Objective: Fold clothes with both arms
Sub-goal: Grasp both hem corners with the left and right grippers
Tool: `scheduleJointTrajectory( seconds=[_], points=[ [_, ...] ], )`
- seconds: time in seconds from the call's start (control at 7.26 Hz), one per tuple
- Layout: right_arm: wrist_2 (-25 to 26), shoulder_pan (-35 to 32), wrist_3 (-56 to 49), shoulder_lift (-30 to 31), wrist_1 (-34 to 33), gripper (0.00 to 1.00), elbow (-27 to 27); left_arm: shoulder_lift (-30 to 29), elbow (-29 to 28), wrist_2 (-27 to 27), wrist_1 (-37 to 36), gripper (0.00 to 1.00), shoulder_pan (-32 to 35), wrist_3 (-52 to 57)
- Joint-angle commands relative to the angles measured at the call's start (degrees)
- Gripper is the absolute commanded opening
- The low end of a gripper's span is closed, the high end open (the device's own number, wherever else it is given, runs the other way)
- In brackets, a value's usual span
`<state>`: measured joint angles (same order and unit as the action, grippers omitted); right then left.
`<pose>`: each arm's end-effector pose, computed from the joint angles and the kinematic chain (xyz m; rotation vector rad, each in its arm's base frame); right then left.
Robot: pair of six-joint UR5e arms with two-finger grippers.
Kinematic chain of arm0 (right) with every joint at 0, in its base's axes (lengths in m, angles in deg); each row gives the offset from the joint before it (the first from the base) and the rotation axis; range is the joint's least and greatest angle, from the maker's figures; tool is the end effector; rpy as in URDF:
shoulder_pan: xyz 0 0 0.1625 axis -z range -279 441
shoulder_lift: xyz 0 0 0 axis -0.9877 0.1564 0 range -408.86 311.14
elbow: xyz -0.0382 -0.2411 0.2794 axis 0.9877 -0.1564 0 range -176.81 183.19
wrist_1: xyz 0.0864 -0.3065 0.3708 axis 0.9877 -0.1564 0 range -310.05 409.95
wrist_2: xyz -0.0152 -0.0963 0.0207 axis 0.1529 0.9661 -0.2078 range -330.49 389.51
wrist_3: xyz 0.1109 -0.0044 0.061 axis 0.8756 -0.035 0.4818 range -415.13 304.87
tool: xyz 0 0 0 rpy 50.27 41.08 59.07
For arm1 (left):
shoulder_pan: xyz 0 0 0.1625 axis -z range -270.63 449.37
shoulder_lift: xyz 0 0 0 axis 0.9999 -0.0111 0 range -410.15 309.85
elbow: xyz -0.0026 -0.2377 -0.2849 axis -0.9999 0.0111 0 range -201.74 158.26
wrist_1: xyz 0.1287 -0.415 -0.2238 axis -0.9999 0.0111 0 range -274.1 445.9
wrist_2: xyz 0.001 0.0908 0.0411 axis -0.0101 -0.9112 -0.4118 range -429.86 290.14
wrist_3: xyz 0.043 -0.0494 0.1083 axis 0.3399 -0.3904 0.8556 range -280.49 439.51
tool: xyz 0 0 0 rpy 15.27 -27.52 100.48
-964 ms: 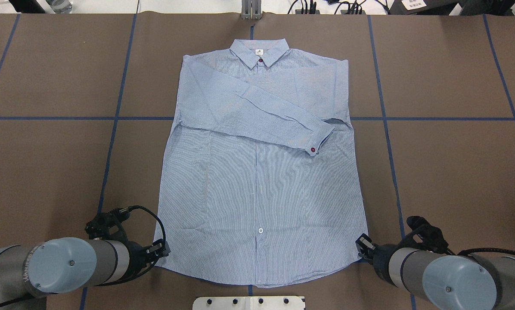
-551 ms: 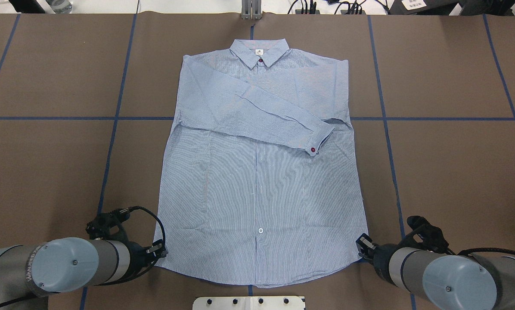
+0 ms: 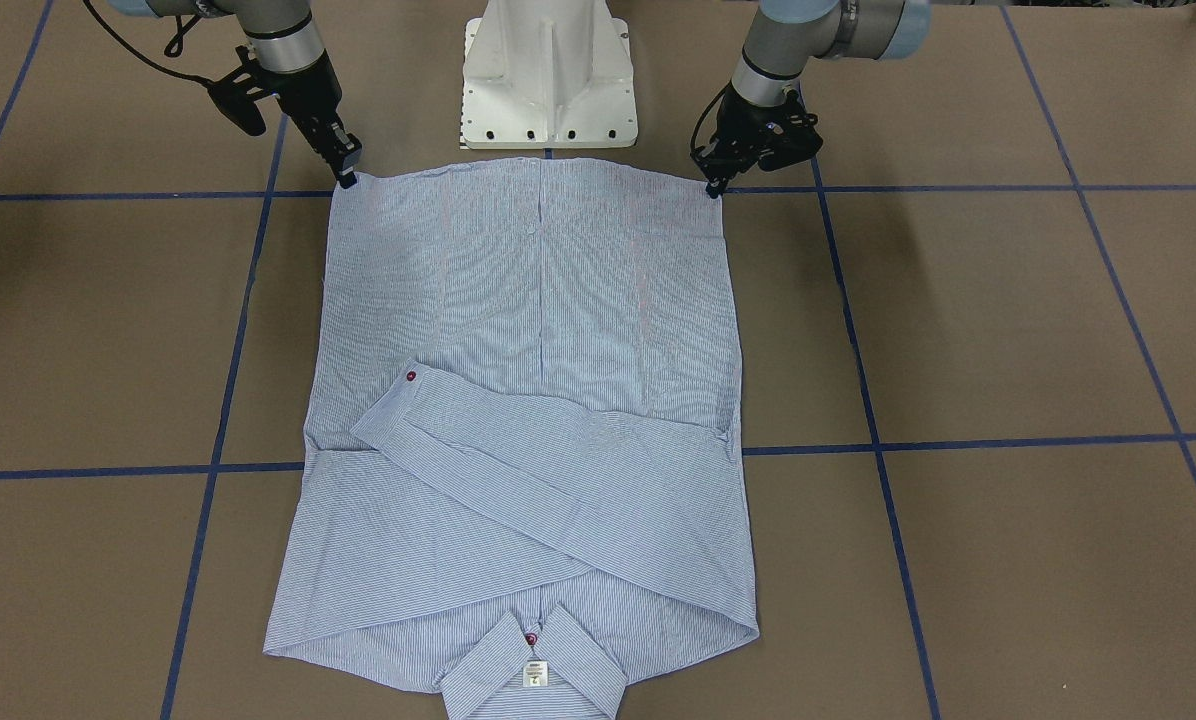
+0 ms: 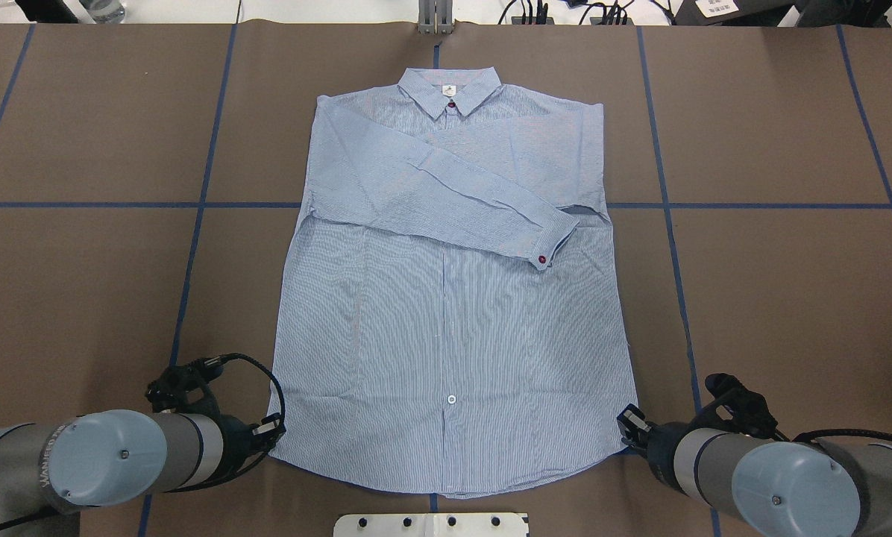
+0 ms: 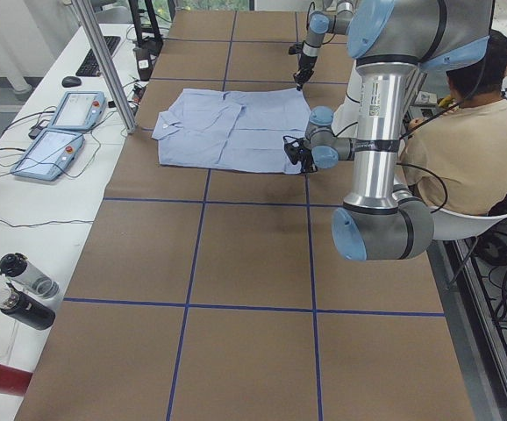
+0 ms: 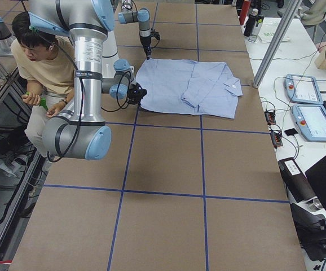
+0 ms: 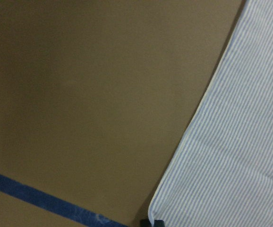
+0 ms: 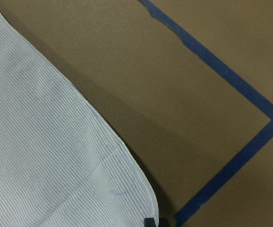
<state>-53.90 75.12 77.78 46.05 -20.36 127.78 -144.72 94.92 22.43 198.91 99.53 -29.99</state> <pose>-0.5192 -0.2021 0.3056 -0.1768 -0.8786 0.8457 0.5606 -0.2308 0.2817 -0.1149 0.9493 -0.4592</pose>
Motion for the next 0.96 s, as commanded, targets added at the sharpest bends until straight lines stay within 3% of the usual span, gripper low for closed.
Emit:
scheduleJointTrajectory(
  seconds=[0.0,0.28,0.83],
  points=[
    [0.0,0.1,0.1,-0.3,0.1,0.00,0.3,1.9,4.4,-0.5,-0.2,0.00,0.4,-0.1],
    [0.0,0.6,0.1,-0.5,0.1,0.00,2.0,7.3,10.7,-0.4,-0.2,0.00,0.4,-0.2],
    [-0.4,2.9,0.1,2.3,-0.2,0.00,6.5,7.6,13.9,-0.3,-0.2,0.00,0.0,-3.7]
  ],
)
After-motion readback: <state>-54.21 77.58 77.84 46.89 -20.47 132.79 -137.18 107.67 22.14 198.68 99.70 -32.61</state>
